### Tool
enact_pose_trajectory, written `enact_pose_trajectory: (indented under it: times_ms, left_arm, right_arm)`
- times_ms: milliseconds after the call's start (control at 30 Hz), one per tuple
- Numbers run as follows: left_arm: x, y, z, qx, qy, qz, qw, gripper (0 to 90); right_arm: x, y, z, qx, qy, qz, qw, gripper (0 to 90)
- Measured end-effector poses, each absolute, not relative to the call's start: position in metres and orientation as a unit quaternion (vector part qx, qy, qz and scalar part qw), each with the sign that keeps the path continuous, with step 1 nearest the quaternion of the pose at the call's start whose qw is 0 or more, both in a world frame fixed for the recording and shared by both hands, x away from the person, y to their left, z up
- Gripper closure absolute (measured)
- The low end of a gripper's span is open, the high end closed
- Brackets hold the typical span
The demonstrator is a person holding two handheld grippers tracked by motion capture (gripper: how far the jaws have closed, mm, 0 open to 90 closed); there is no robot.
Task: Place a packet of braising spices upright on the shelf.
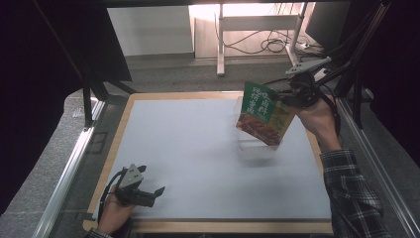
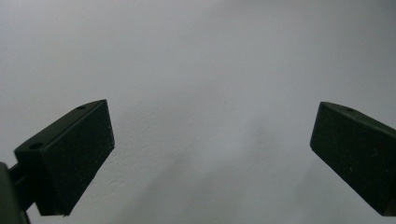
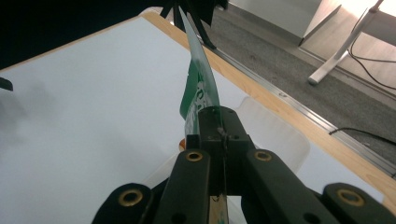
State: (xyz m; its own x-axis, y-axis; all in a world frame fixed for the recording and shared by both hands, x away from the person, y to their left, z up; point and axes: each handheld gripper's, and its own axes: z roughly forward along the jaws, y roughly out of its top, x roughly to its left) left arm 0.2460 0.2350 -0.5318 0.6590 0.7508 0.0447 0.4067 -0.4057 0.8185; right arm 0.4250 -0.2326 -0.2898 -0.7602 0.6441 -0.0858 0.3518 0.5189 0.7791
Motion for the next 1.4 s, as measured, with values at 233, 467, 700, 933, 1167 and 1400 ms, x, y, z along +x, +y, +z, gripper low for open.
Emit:
enact_pose_trajectory:
  times_ms: [233,467,700,933,1167,1400]
  left_arm:
    - [0.246,0.235,-0.532,0.812,0.357,0.208,0.413,0.0]
    - [0.246,0.235,-0.532,0.812,0.357,0.208,0.412,0.0]
    - [0.246,0.235,-0.532,0.811,0.358,0.207,0.413,0.0]
    - [0.246,0.234,-0.532,0.812,0.357,0.208,0.412,0.0]
    - [0.246,0.234,-0.532,0.812,0.358,0.208,0.411,0.0]
    - [0.246,0.234,-0.532,0.812,0.357,0.209,0.411,0.0]
  right_arm:
    - [0.430,-0.226,-0.301,0.292,0.862,0.373,0.182,89.7]
    - [0.435,-0.221,-0.309,0.292,0.868,0.360,0.180,89.6]
    - [0.441,-0.216,-0.327,0.298,0.871,0.348,0.176,89.6]
    - [0.446,-0.225,-0.338,0.314,0.866,0.347,0.179,89.5]
    - [0.443,-0.225,-0.334,0.303,0.868,0.341,0.196,78.8]
    - [0.441,-0.230,-0.326,0.302,0.855,0.362,0.219,64.1]
